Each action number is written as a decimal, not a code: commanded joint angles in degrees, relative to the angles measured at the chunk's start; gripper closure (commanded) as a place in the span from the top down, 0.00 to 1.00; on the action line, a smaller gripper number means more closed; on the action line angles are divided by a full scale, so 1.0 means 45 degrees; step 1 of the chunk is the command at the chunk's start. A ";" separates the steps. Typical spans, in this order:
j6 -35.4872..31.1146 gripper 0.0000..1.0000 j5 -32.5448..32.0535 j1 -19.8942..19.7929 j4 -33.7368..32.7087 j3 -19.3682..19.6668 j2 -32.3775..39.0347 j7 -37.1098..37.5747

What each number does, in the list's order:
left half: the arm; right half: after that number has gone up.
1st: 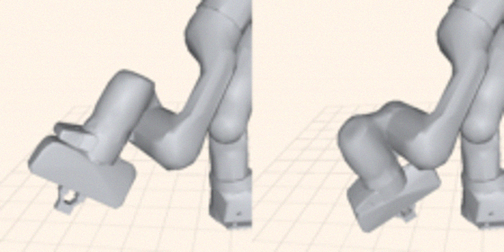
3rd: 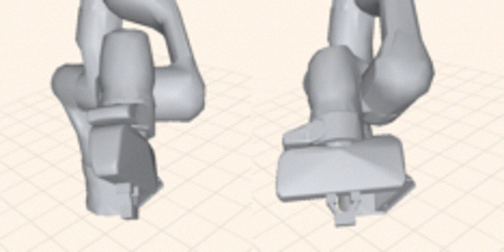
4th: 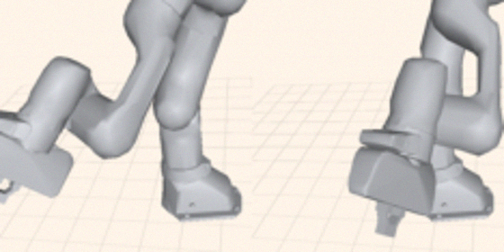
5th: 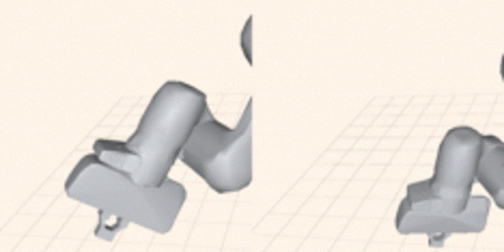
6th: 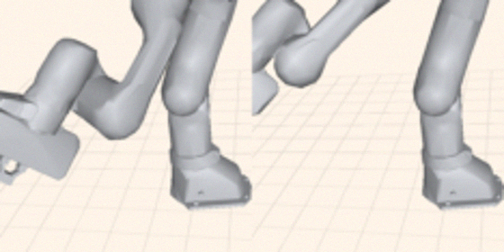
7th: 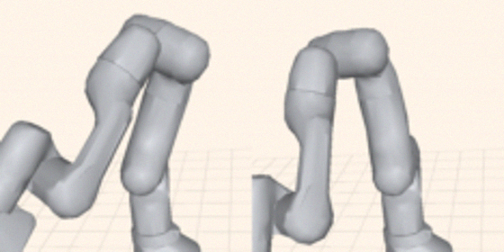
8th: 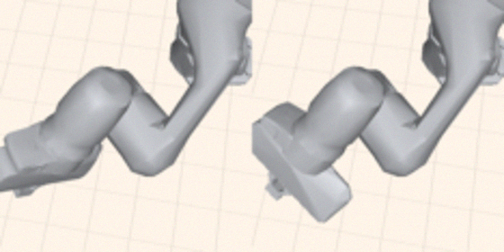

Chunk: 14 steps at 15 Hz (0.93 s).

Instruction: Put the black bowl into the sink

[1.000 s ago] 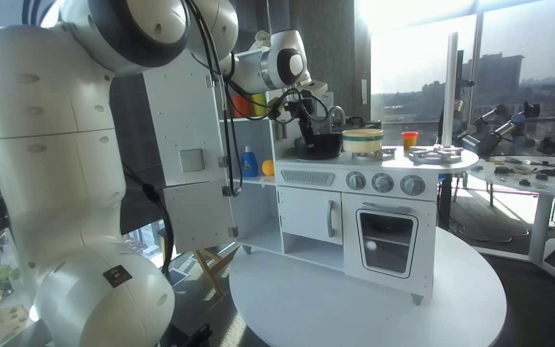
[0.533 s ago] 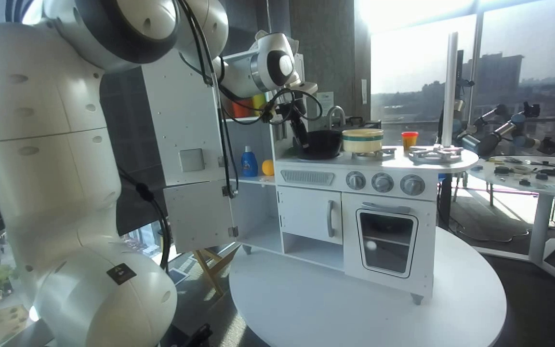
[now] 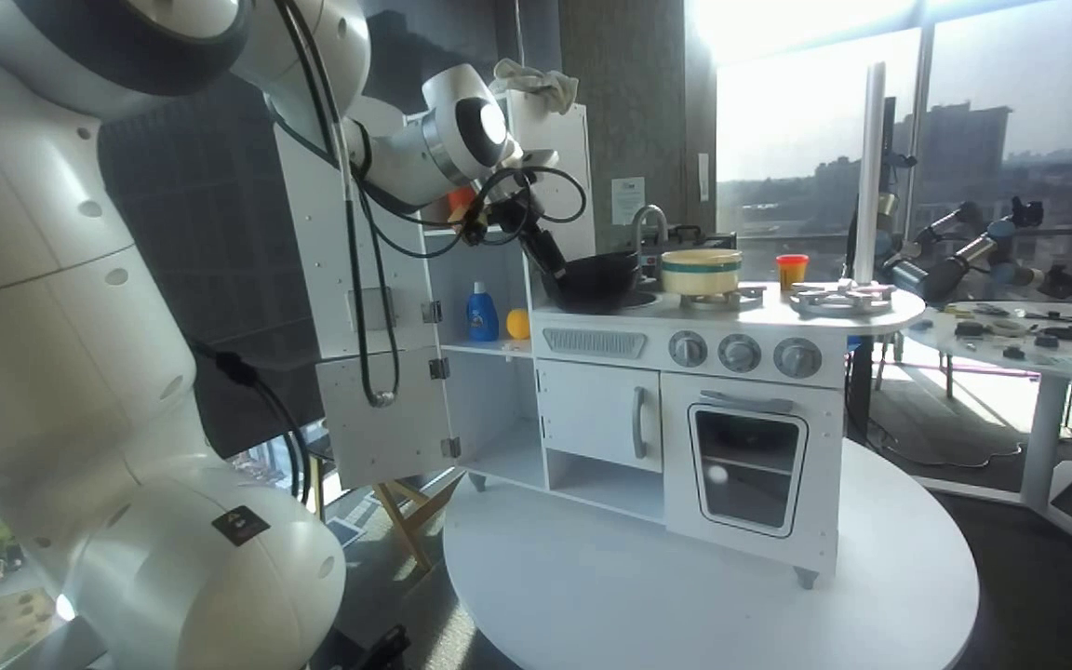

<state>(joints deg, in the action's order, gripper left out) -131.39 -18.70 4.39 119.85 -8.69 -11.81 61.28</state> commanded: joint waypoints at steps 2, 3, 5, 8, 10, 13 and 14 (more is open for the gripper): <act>-0.1851 1.00 -0.0638 -0.0579 0.1076 0.0016 -0.0350 -0.0018; -0.2218 1.00 -0.0952 -0.0748 0.1171 -0.0001 -0.0279 0.0128; -0.2877 1.00 -0.1799 -0.1093 0.1204 -0.0116 -0.0132 0.0464; -0.3728 1.00 -0.3391 -0.1475 0.0897 -0.0373 -0.0085 0.1245; -0.4457 1.00 -0.3818 -0.1507 0.0580 -0.0381 0.0291 0.1483; -0.5351 1.00 -0.3976 -0.1490 0.0190 -0.0266 0.1081 0.1627; -0.5655 1.00 -0.3932 -0.1417 0.0057 -0.0176 0.1410 0.1598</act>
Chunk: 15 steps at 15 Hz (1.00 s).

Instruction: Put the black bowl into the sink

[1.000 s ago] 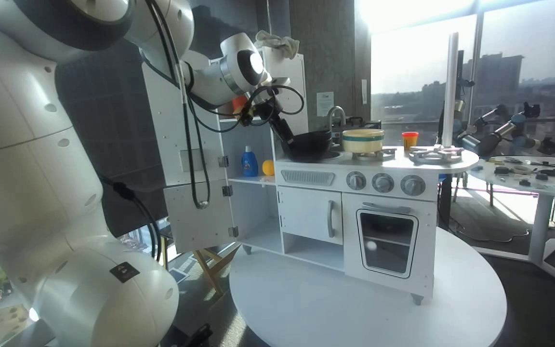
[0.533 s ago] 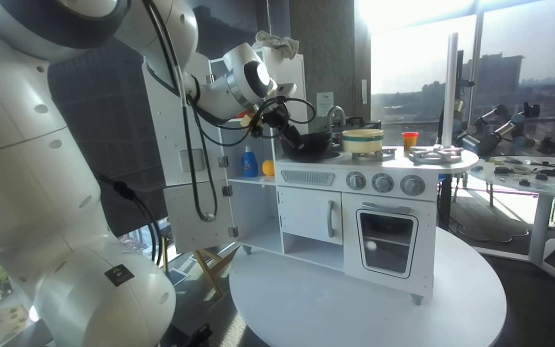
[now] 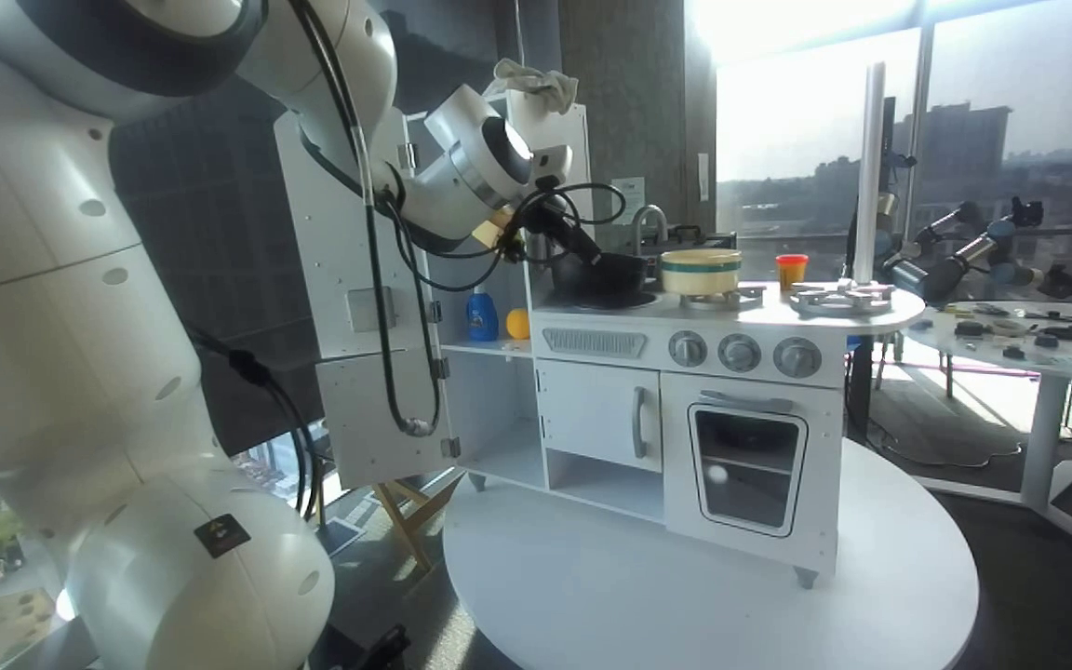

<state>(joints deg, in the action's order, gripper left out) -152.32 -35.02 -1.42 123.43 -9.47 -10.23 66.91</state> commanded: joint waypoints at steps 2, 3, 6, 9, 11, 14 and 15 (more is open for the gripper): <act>-0.1484 1.00 -0.0279 -0.0134 -0.0946 0.0041 0.1554 0.0292; -0.1650 1.00 -0.0234 -0.0131 -0.1049 0.0077 0.1802 0.0225; -0.1864 1.00 -0.0151 -0.0132 -0.1111 0.0145 0.2117 0.0185; -0.2216 1.00 -0.0120 -0.0052 -0.0779 0.0109 0.1861 -0.0036; -0.2355 1.00 -0.0731 0.0035 -0.0563 -0.0060 0.1453 0.0142; -0.1684 1.00 -0.0433 0.0157 -0.0448 -0.0191 0.1129 0.0244; -0.1553 1.00 -0.0297 0.0158 -0.0422 -0.0176 0.1093 0.0195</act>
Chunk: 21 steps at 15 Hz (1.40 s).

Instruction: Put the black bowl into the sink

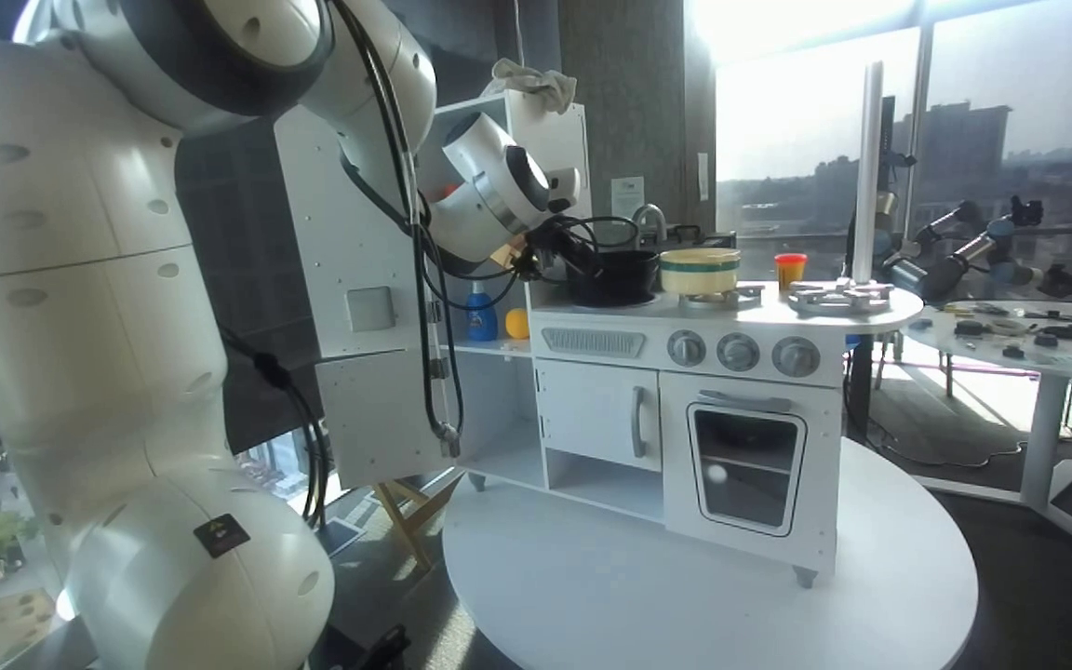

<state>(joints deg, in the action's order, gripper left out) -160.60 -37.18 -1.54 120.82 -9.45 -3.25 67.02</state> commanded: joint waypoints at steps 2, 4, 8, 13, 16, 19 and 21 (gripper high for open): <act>0.0527 1.00 -0.0167 0.0088 0.0240 -0.0160 -0.0580 0.0425; 0.0578 1.00 -0.0542 0.0039 0.0433 -0.0212 -0.0922 0.0829; 0.0789 1.00 -0.1196 -0.0019 0.0802 -0.0350 -0.1693 0.1932; 0.1815 1.00 -0.1220 -0.0028 0.1231 -0.0713 -0.2718 0.2961; 0.2664 1.00 -0.1064 0.0088 0.1738 -0.1008 -0.3480 0.3234; 0.3384 1.00 -0.0796 0.0211 0.2207 -0.1236 -0.4092 0.3374; 0.3672 1.00 -0.0808 0.0260 0.2568 -0.1353 -0.4525 0.3548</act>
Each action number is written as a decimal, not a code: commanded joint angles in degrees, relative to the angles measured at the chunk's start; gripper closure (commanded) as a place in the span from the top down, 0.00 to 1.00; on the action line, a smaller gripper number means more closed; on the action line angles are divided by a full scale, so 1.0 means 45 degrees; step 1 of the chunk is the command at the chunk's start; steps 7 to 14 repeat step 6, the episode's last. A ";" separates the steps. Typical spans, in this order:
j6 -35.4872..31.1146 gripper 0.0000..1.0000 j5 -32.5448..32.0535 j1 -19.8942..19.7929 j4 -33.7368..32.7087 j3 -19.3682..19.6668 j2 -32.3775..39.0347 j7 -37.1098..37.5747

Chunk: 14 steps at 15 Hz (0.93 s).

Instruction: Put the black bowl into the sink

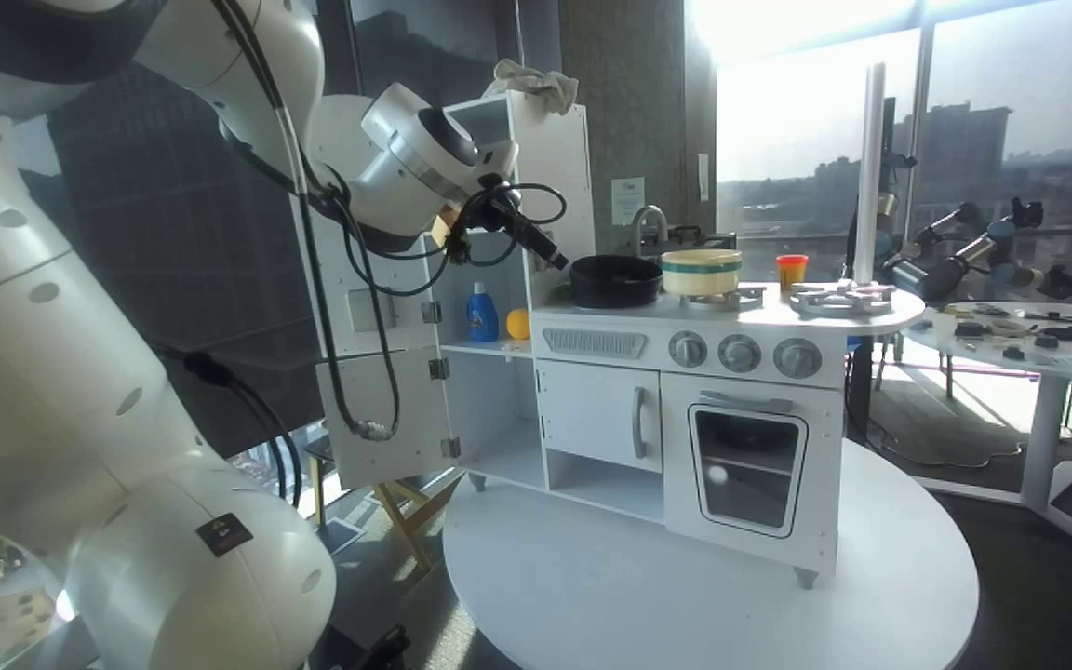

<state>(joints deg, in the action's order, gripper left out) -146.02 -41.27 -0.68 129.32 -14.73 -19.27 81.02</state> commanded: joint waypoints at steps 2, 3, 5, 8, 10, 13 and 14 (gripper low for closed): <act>0.0300 1.00 0.0045 0.0027 0.0332 -0.0136 -0.0407 0.0110; 0.0399 1.00 0.0048 0.0039 0.0498 -0.0181 -0.0586 0.0158; 0.0443 1.00 0.0056 0.0038 0.0689 -0.0210 -0.0799 0.0182; 0.0458 1.00 0.0069 0.0041 0.0721 -0.0207 -0.0836 0.0171; 0.0458 1.00 0.0069 0.0041 0.0721 -0.0207 -0.0836 0.0171; 0.0458 1.00 0.0069 0.0041 0.0721 -0.0207 -0.0836 0.0171; 0.0458 1.00 0.0069 0.0041 0.0721 -0.0207 -0.0836 0.0171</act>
